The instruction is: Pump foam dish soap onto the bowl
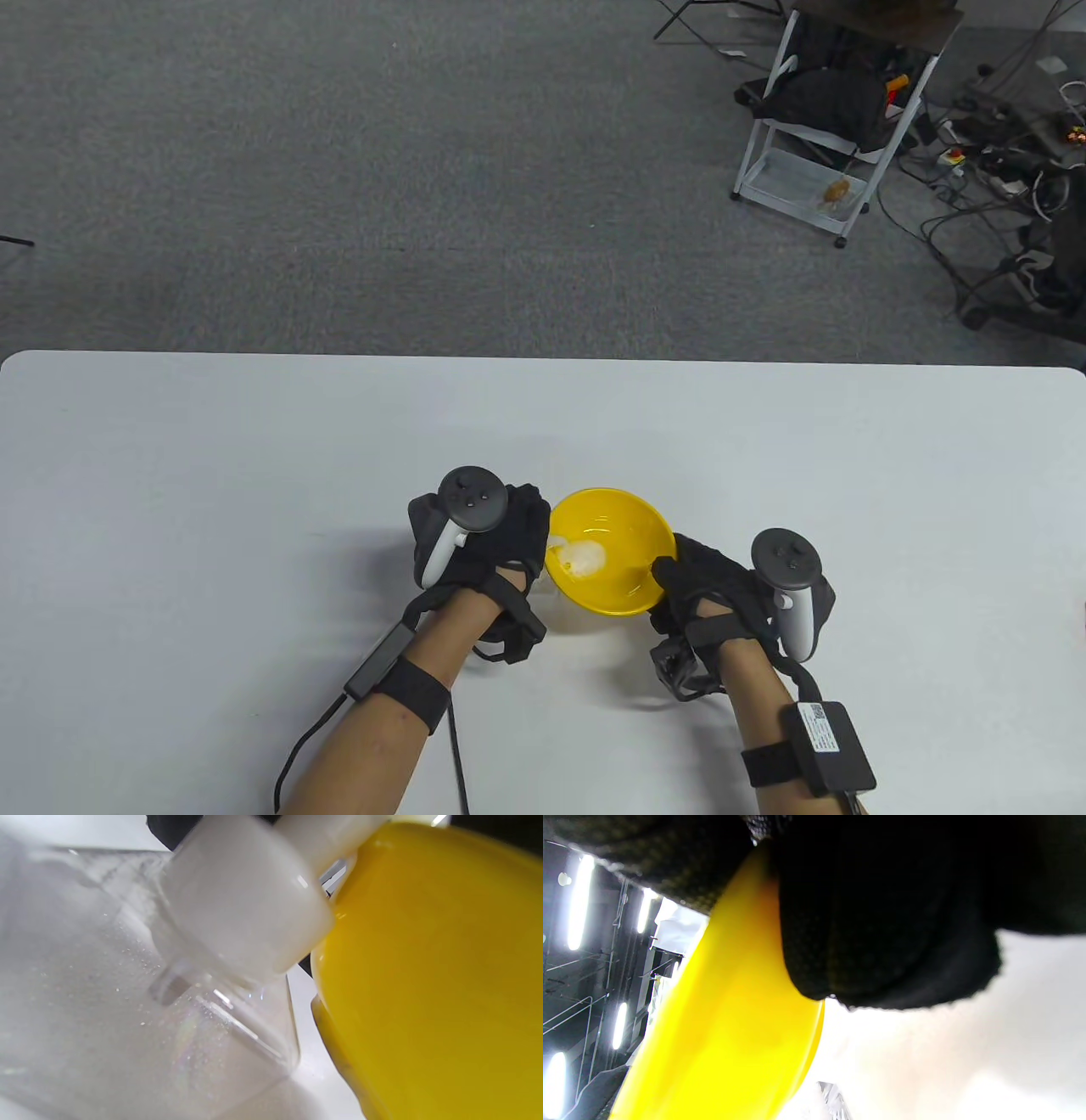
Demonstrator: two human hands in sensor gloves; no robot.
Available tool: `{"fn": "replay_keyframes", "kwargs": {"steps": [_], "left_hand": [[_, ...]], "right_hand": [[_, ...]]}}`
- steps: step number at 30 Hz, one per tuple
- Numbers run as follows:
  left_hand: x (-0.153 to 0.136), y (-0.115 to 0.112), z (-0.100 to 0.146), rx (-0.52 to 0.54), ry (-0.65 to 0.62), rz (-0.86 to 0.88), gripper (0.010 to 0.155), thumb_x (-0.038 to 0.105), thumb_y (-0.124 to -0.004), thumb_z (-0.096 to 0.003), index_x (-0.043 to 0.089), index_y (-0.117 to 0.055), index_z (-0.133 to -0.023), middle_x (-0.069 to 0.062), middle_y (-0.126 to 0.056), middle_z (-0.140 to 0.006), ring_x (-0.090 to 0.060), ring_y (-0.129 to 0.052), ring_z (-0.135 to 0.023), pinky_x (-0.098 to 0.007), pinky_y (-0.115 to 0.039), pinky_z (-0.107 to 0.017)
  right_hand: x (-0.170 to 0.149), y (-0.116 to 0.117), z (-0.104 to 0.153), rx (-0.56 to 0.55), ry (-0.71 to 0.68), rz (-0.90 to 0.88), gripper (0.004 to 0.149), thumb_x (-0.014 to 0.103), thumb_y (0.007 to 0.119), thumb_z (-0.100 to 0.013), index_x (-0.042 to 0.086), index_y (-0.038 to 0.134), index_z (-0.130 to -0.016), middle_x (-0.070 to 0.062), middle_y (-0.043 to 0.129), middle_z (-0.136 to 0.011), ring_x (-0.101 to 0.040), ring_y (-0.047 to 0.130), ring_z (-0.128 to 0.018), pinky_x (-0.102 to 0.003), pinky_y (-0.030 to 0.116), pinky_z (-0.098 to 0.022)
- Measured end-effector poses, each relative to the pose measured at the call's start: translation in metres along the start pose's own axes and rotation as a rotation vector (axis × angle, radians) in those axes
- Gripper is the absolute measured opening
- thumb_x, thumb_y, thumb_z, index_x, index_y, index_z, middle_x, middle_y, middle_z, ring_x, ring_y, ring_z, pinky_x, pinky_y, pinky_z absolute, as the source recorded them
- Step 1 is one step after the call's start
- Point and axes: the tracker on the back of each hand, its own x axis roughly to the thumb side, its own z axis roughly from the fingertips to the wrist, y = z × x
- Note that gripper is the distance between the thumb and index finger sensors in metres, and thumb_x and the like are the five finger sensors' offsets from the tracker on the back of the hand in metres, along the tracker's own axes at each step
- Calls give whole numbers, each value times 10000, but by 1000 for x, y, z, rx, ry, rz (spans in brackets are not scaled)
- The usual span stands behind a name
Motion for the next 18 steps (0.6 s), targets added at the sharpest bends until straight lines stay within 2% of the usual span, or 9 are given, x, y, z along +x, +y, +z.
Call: {"fn": "replay_keyframes", "kwargs": {"steps": [6, 9, 11, 12, 15, 18], "left_hand": [[0, 0, -2, 2, 9, -14, 715, 557, -509, -424, 148, -602, -1004, -127, -556, -1127, -473, -475, -1074, -727, -327, -737], [0, 0, -3, -35, 21, -6, 716, 561, -506, -427, 149, -584, -1007, -130, -535, -1128, -470, -461, -1074, -721, -336, -736], [-3, 1, -2, -7, 3, 15, 721, 572, -518, -421, 150, -605, -999, -133, -565, -1116, -469, -499, -1062, -718, -370, -727], [-5, 1, -3, -26, 1, 39, 724, 579, -530, -421, 148, -609, -997, -137, -564, -1115, -474, -493, -1060, -721, -371, -720], [-5, 8, -6, -194, 51, 80, 760, 607, -527, -426, 156, -514, -1037, -135, -433, -1148, -470, -350, -1080, -708, -317, -727], [1, 13, -6, -160, 54, 29, 764, 600, -531, -422, 149, -511, -1038, -139, -426, -1148, -468, -350, -1079, -702, -322, -728]], "right_hand": [[-1, 0, 0, 1, 2, -12, 600, 356, 835, -425, 47, 672, -912, -142, 1007, -431, -252, 1045, -175, -433, 910, -109], [-1, 0, 0, -1, 3, -12, 597, 358, 833, -425, 48, 674, -910, -142, 1007, -431, -252, 1045, -175, -433, 911, -110], [-2, 1, 0, 6, 3, -21, 598, 357, 833, -425, 45, 674, -910, -144, 1007, -431, -252, 1045, -173, -433, 910, -108], [-2, 0, 0, 10, 4, -22, 595, 357, 833, -425, 47, 676, -909, -144, 1007, -431, -252, 1045, -174, -433, 910, -109], [-1, 0, 0, 14, 3, -27, 593, 356, 835, -425, 45, 681, -906, -145, 1006, -430, -254, 1044, -173, -434, 910, -108], [1, -1, 1, 0, 2, -24, 586, 350, 833, -425, 45, 685, -902, -147, 1006, -426, -255, 1044, -169, -435, 910, -107]]}}
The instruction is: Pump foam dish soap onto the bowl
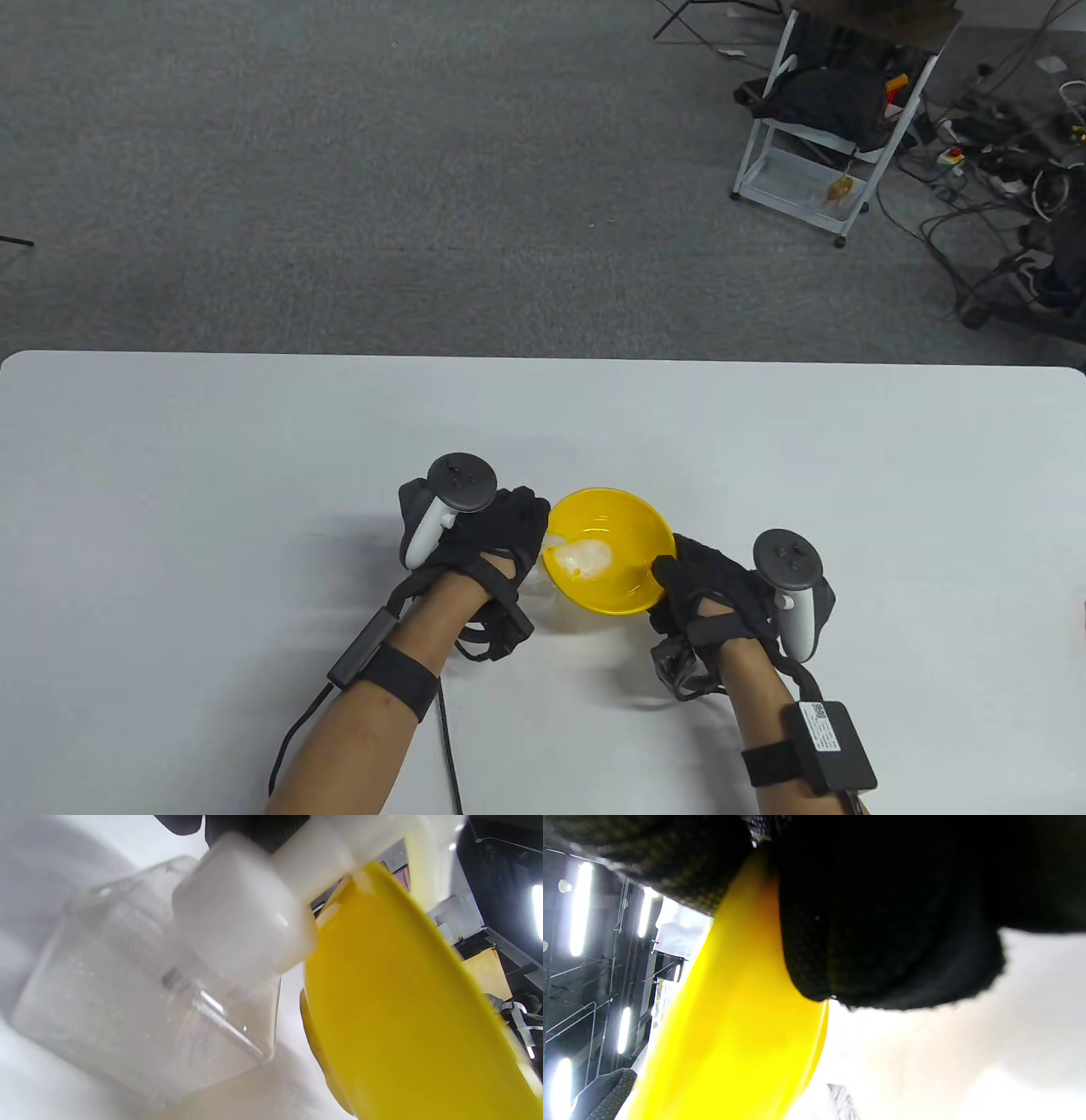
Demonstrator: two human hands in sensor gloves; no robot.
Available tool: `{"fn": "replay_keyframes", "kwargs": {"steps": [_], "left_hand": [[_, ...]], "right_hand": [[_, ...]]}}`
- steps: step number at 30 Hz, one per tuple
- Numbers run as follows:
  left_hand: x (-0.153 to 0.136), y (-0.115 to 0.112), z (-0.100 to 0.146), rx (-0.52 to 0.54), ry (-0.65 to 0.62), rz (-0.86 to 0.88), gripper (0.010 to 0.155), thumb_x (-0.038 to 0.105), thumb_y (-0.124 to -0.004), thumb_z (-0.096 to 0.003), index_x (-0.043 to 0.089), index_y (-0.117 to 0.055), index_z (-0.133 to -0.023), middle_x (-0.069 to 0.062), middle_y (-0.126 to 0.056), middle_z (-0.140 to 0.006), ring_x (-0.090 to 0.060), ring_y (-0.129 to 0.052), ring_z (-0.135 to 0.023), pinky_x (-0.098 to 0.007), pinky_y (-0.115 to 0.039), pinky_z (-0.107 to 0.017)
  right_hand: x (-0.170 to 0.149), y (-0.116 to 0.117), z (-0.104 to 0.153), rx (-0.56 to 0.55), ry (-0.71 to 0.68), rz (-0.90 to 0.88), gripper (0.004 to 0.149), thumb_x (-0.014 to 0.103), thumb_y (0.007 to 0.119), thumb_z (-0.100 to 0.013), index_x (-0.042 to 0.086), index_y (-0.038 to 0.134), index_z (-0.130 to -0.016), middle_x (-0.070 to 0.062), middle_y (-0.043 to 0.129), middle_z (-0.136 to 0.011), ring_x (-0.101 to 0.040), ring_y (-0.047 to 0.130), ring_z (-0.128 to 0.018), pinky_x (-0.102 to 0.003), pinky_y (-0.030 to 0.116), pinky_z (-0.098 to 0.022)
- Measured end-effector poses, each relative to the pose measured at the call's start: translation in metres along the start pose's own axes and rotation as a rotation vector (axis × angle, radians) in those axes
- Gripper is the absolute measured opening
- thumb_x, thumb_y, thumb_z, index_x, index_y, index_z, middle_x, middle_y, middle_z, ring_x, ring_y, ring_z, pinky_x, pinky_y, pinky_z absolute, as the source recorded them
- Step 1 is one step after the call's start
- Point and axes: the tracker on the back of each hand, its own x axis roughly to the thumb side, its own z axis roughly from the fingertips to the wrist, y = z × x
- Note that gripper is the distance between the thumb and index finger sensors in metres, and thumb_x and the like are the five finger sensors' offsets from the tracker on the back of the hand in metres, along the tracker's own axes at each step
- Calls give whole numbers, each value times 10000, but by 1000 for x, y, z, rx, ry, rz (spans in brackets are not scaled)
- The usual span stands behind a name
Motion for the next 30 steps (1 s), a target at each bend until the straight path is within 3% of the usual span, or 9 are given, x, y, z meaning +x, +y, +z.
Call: {"fn": "replay_keyframes", "kwargs": {"steps": [10, 17, 24, 30], "left_hand": [[-3, -3, 1, 50, -7, 26, 758, 602, -523, -419, 148, -534, -1026, -142, -458, -1136, -470, -377, -1070, -697, -338, -725], [-3, -3, 0, 69, -1, 18, 758, 603, -528, -419, 146, -541, -1024, -142, -467, -1134, -470, -382, -1070, -698, -338, -724], [-3, -3, 1, 85, 9, 8, 759, 606, -528, -418, 147, -543, -1023, -142, -471, -1132, -469, -384, -1069, -696, -341, -725], [-5, -5, 3, 99, 7, 32, 761, 607, -530, -416, 142, -551, -1019, -148, -482, -1127, -471, -397, -1065, -696, -347, -722]], "right_hand": [[3, -9, 7, -41, -3, -5, 569, 340, 830, -423, 29, 707, -883, -153, 1006, -405, -256, 1039, -145, -435, 903, -86], [-8, -29, 15, -84, 24, -74, 565, 336, 831, -419, 26, 713, -877, -151, 1010, -396, -252, 1041, -136, -434, 905, -79], [-23, -73, 22, -163, 62, -104, 576, 342, 837, -419, 28, 707, -884, -157, 1008, -402, -258, 1042, -143, -441, 906, -85], [-61, -126, 22, -302, 134, -112, 581, 339, 839, -417, 28, 701, -888, -165, 1005, -409, -268, 1042, -152, -448, 905, -92]]}}
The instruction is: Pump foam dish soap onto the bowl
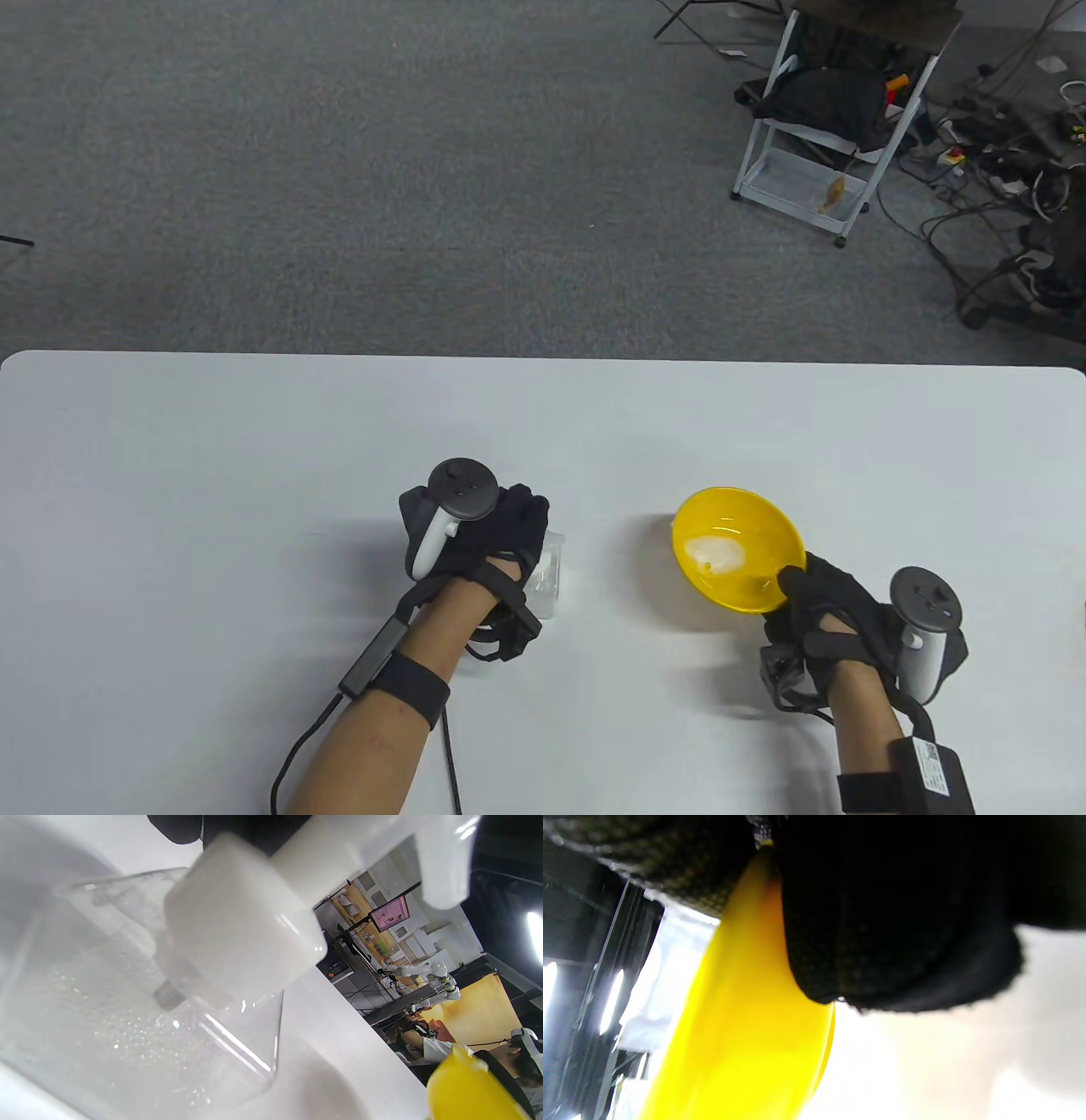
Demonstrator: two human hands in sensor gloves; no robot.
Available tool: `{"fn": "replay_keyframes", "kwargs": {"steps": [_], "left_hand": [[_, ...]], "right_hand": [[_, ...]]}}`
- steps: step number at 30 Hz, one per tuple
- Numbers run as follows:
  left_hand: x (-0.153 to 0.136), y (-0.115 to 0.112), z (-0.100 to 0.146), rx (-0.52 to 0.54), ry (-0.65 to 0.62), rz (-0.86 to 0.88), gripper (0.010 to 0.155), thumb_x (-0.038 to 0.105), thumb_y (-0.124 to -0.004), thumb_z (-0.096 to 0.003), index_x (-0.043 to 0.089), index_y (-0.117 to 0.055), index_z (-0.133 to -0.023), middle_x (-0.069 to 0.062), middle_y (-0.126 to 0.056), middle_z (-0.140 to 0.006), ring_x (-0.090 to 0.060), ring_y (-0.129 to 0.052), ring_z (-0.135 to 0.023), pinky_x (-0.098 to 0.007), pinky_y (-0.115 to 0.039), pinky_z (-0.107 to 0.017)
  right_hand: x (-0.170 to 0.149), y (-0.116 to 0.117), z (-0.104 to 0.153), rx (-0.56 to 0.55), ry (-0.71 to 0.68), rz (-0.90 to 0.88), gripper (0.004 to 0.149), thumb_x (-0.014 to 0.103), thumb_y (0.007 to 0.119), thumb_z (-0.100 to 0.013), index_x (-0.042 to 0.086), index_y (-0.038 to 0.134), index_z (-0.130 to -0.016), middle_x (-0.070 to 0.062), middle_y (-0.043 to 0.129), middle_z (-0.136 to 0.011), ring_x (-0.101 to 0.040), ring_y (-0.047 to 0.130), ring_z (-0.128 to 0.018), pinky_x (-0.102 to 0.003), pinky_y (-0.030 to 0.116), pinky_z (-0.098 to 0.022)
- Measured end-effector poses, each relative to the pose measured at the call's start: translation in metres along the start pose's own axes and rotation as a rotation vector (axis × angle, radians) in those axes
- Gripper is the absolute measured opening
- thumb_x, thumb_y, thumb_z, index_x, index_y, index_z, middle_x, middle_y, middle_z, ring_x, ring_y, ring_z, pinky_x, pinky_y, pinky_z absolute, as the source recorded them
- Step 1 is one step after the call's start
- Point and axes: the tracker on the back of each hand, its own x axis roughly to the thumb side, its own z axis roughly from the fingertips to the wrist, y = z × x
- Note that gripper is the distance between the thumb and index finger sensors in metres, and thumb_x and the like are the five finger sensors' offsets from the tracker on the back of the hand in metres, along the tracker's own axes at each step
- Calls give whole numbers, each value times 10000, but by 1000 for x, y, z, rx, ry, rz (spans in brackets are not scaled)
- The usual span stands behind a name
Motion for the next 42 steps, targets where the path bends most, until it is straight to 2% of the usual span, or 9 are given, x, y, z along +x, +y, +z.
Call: {"fn": "replay_keyframes", "kwargs": {"steps": [4, 7, 16, 26, 30, 33, 36, 38, 42], "left_hand": [[0, 0, 0, 6, -3, 10, 763, 606, -532, -416, 139, -547, -1019, -147, -473, -1127, -467, -374, -1064, -682, -337, -726], [1, 0, 2, 28, -4, 0, 770, 605, -541, -413, 142, -525, -1028, -135, -406, -1141, -449, -275, -1069, -667, -295, -730], [1, 0, 2, 26, 6, -8, 777, 616, -536, -411, 150, -512, -1033, -129, -391, -1145, -443, -262, -1072, -677, -281, -728], [-1, 0, 3, 42, 11, -4, 786, 628, -535, -408, 150, -512, -1032, -129, -394, -1143, -445, -271, -1070, -677, -289, -725], [0, 0, 4, 47, 20, 5, 788, 628, -541, -406, 150, -510, -1032, -131, -393, -1143, -445, -270, -1070, -678, -290, -723], [2, 2, 5, 68, 31, -22, 786, 625, -549, -405, 151, -514, -1031, -132, -395, -1142, -446, -273, -1069, -677, -290, -723], [7, 5, 8, 81, 56, -81, 786, 620, -550, -404, 158, -499, -1038, -127, -377, -1148, -442, -265, -1072, -683, -263, -722], [10, 8, 9, 103, 65, -105, 782, 613, -560, -402, 162, -501, -1037, -124, -375, -1147, -438, -265, -1073, -682, -264, -723], [12, 16, 14, 128, 67, -72, 796, 623, -579, -392, 161, -505, -1036, -112, -392, -1146, -428, -278, -1079, -683, -280, -721]], "right_hand": [[-27, -35, -13, -60, 68, -12, 589, 341, 839, -419, 19, 695, -891, -172, 1002, -416, -269, 1043, -161, -449, 907, -99], [-41, -44, -19, -91, 112, -26, 595, 338, 839, -419, 11, 692, -894, -175, 1001, -419, -270, 1043, -166, -449, 908, -104], [-52, -48, -26, -143, 162, 5, 598, 336, 840, -419, 18, 690, -902, -171, 1003, -437, -266, 1051, -189, -449, 920, -123], [-52, -49, -24, -130, 161, -20, 613, 353, 847, -419, 17, 690, -906, -188, 1002, -470, -294, 1049, -216, -458, 914, -134], [-52, -52, -20, -140, 143, -22, 674, 434, 840, -420, 8, 674, -915, -195, 1002, -480, -318, 1044, -222, -476, 904, -131], [-47, -62, -12, -210, 121, 64, 750, 513, 834, -401, 32, 638, -942, -194, 991, -516, -328, 1041, -248, -473, 903, -138], [-35, -72, 0, -246, 93, 206, 831, 593, 826, -384, 118, 550, -1008, -232, 866, -711, -367, 965, -445, -467, 878, -190], [-25, -76, 8, -244, 55, 281, 855, 611, 803, -394, 160, 473, -1041, -265, 731, -831, -400, 879, -558, -503, 839, -259], [0, -72, 28, -306, -73, 376, 846, 615, 786, -405, 200, 443, -1057, -309, 550, -945, -471, 742, -706, -575, 769, -341]]}}
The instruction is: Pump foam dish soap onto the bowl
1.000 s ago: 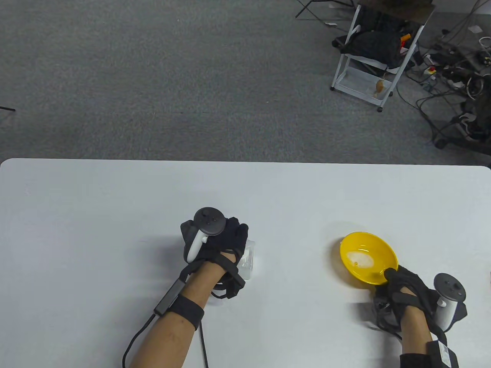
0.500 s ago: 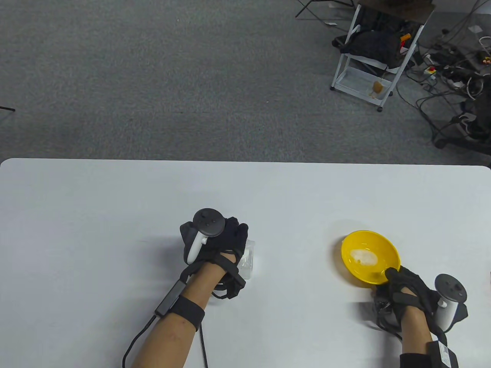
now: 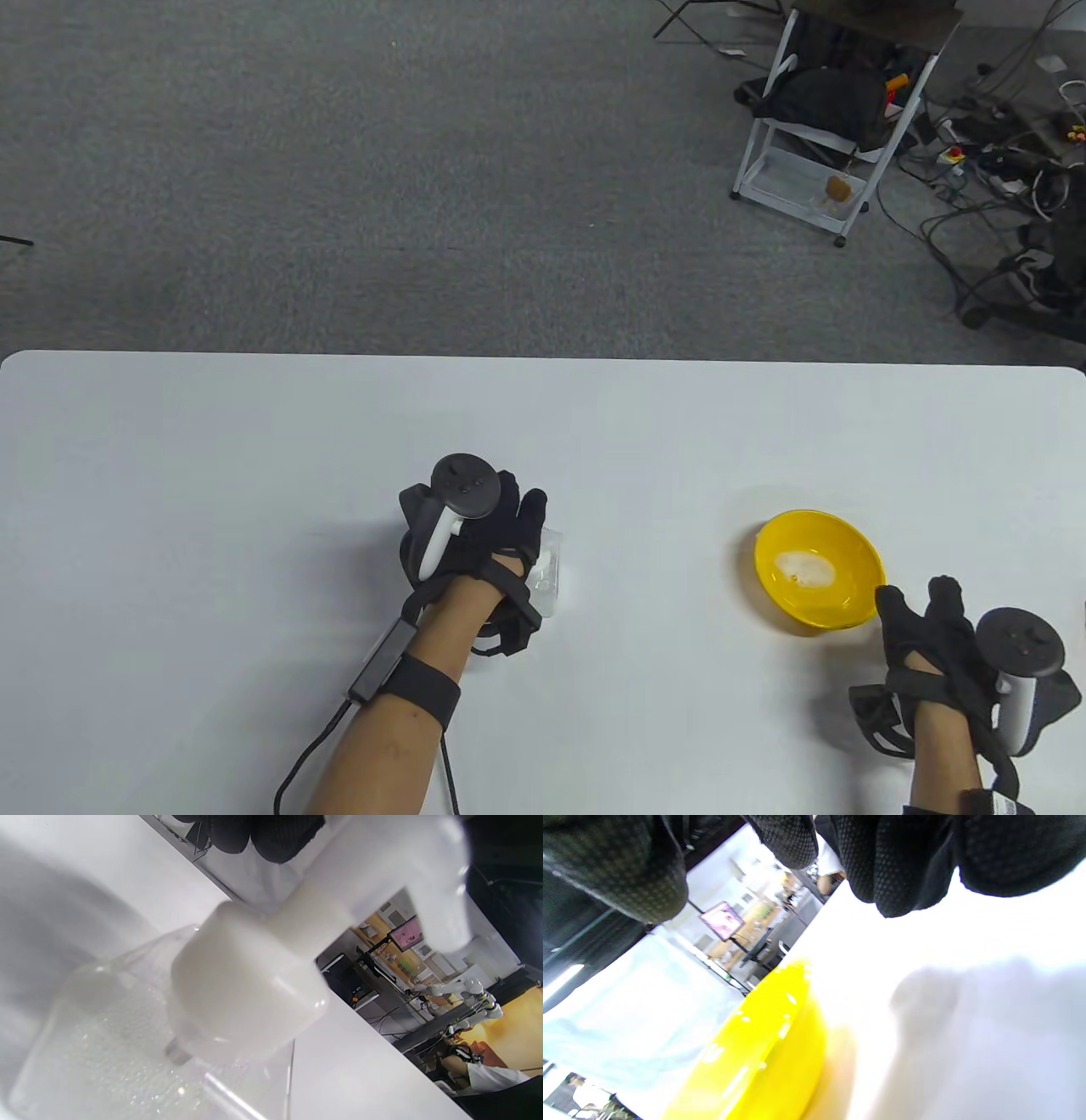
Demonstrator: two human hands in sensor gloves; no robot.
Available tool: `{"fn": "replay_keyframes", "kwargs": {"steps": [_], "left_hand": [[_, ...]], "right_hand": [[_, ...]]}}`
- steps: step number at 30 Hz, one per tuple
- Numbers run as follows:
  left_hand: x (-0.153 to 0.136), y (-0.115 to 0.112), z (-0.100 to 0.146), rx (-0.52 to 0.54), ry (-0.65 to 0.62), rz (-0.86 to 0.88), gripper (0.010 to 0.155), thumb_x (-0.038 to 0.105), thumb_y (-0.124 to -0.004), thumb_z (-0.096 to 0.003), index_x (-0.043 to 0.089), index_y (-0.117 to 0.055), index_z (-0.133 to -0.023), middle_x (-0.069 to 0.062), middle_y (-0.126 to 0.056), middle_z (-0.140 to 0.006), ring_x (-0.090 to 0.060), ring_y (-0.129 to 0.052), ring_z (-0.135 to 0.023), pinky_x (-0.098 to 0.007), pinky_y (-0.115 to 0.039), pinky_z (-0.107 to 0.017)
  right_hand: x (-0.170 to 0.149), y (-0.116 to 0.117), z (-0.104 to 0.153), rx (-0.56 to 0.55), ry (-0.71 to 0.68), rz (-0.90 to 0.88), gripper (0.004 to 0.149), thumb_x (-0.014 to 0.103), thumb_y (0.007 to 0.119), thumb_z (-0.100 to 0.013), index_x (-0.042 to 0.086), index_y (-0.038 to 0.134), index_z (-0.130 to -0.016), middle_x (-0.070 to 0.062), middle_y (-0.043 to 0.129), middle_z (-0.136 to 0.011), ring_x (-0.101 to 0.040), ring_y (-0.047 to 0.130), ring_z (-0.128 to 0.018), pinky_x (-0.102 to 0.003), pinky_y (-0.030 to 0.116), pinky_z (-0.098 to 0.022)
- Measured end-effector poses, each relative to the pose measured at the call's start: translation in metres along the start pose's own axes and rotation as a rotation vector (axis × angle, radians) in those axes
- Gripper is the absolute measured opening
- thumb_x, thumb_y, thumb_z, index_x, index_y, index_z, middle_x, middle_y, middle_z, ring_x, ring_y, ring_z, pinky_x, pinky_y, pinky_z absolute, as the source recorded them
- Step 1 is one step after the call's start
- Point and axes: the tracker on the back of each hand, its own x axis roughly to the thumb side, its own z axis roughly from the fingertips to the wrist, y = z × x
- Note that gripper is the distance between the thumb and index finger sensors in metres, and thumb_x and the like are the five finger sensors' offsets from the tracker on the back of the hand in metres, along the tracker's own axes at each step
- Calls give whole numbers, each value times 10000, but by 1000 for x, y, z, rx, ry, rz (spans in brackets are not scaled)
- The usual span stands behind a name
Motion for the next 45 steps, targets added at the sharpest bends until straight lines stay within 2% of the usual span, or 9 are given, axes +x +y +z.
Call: {"fn": "replay_keyframes", "kwargs": {"steps": [3, 6, 9, 14, 18, 22, 28, 35, 45], "left_hand": [[-1, 10, 8, 20, -14, 2, 800, 629, -587, -389, 166, -505, -1036, -105, -389, -1148, -417, -277, -1084, -685, -282, -720], [-3, 21, 22, 34, -40, -1, 821, 652, -600, -381, 182, -488, -1044, -93, -361, -1156, -416, -260, -1085, -691, -255, -715], [-8, 25, 43, -48, -16, -113, 918, 787, -596, -345, 306, -349, -1086, -58, -227, -1197, -468, -143, -1097, -738, -141, -684], [-20, 14, 84, -22, -122, -172, 919, 810, -594, -342, 362, -309, -1091, -4, -133, -1194, -416, -69, -1098, -756, -119, -668], [-32, 0, 117, -8, -174, -267, 921, 824, -584, -341, 385, -280, -1092, 13, -80, -1192, -408, -38, -1096, -765, -110, -664], [-46, -19, 137, 5, -201, -363, 926, 835, -579, -336, 399, -266, -1090, 21, -62, -1189, -405, -12, -1093, -778, -110, -661], [-66, -41, 135, -6, -196, -386, 926, 832, -584, -330, 402, -270, -1087, 14, -73, -1189, -399, -19, -1093, -765, -139, -685], [-72, -40, 132, -14, -177, -419, 923, 833, -574, -333, 404, -258, -1086, 18, -65, -1186, -386, -12, -1093, -740, -152, -707], [-73, -43, 134, -18, -171, -432, 913, 835, -577, -330, 419, -280, -1085, 49, -101, -1191, -397, -23, -1092, -769, -167, -678]], "right_hand": [[22, -2, 18, -70, -139, 9, 805, 607, 792, -403, 212, 510, -1044, -290, 590, -971, -507, 722, -787, -608, 765, -344], [47, 3, 39, -68, -264, 40, 795, 619, 786, -406, 218, 528, -1043, -276, 623, -979, -519, 713, -827, -641, 757, -377], [70, 24, 64, -22, -423, 66, 792, 628, 775, -406, 224, 535, -1044, -283, 558, -1015, -539, 624, -896, -685, 719, -457], [97, 69, 106, 68, -605, 159, 821, 661, 747, -399, 246, 492, -1059, -276, 484, -1058, -553, 522, -961, -750, 650, -525], [108, 101, 133, 146, -716, 267, 834, 697, 710, -394, 289, 447, -1073, -239, 435, -1101, -538, 435, -1010, -836, 526, -552], [111, 130, 150, 270, -766, 340, 852, 735, 665, -388, 330, 390, -1086, -211, 339, -1137, -533, 325, -1038, -881, 428, -548], [107, 152, 156, 351, -793, 467, 874, 760, 631, -385, 357, 311, -1091, -193, 231, -1151, -529, 207, -1041, -907, 335, -533], [102, 157, 156, 380, -794, 496, 882, 759, 635, -386, 353, 295, -1091, -195, 203, -1149, -534, 166, -1031, -921, 258, -497], [97, 166, 162, 403, -805, 525, 879, 755, 643, -385, 348, 309, -1089, -180, 221, -1153, -548, 168, -1021, -940, 267, -451]]}}
